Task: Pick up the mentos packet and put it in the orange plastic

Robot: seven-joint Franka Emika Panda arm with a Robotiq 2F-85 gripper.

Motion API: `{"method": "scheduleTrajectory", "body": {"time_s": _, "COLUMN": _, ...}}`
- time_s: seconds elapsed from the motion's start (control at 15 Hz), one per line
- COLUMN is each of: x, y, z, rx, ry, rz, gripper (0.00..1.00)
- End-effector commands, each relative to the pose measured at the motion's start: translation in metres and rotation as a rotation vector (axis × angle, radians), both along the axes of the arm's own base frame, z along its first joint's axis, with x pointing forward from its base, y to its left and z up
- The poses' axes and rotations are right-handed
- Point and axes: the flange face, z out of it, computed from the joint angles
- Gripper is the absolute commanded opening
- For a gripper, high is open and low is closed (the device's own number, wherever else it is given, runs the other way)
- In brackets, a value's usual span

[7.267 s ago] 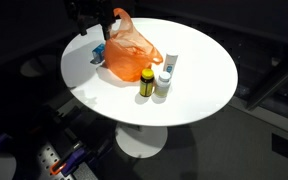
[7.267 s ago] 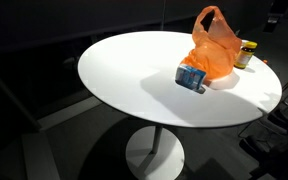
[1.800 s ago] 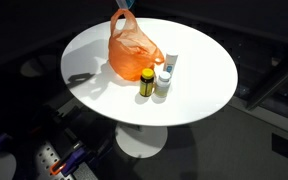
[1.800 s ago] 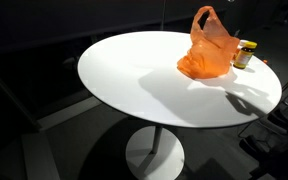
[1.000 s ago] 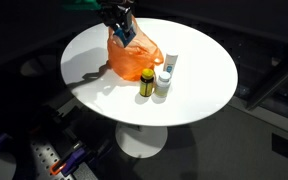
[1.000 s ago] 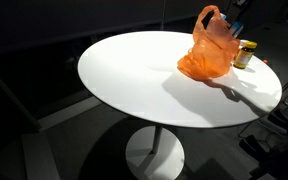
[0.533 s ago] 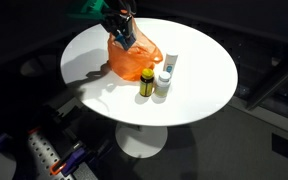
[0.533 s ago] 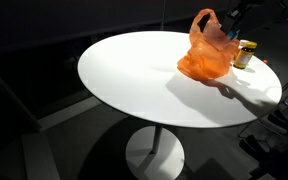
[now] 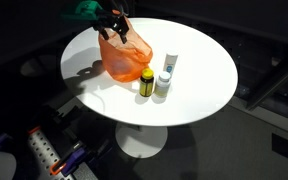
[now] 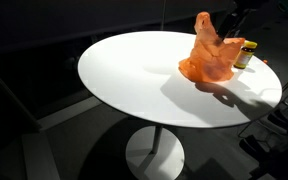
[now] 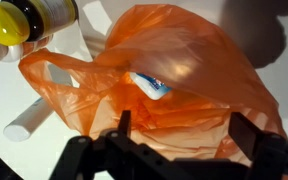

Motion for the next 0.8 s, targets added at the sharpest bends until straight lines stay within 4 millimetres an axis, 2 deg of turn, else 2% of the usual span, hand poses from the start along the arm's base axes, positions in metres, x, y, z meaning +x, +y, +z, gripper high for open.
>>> {"method": "scheduleTrajectory", "body": {"time_s": 0.0, "x": -0.012, "y": -0.002, "z": 0.023, "rx": -0.003, "ry": 0.061, "rz": -0.007, "gripper": 1.00}}
{"method": "scheduleTrajectory", "body": {"time_s": 0.33, "x": -0.029, "y": -0.007, "z": 0.058, "rx": -0.032, "ry": 0.125, "rz": -0.052, "gripper": 1.00}}
{"method": "scheduleTrajectory", "body": {"time_s": 0.73, "x": -0.047, "y": 0.005, "z": 0.100, "rx": 0.054, "ry": 0.130, "rz": 0.008, "gripper": 1.00}}
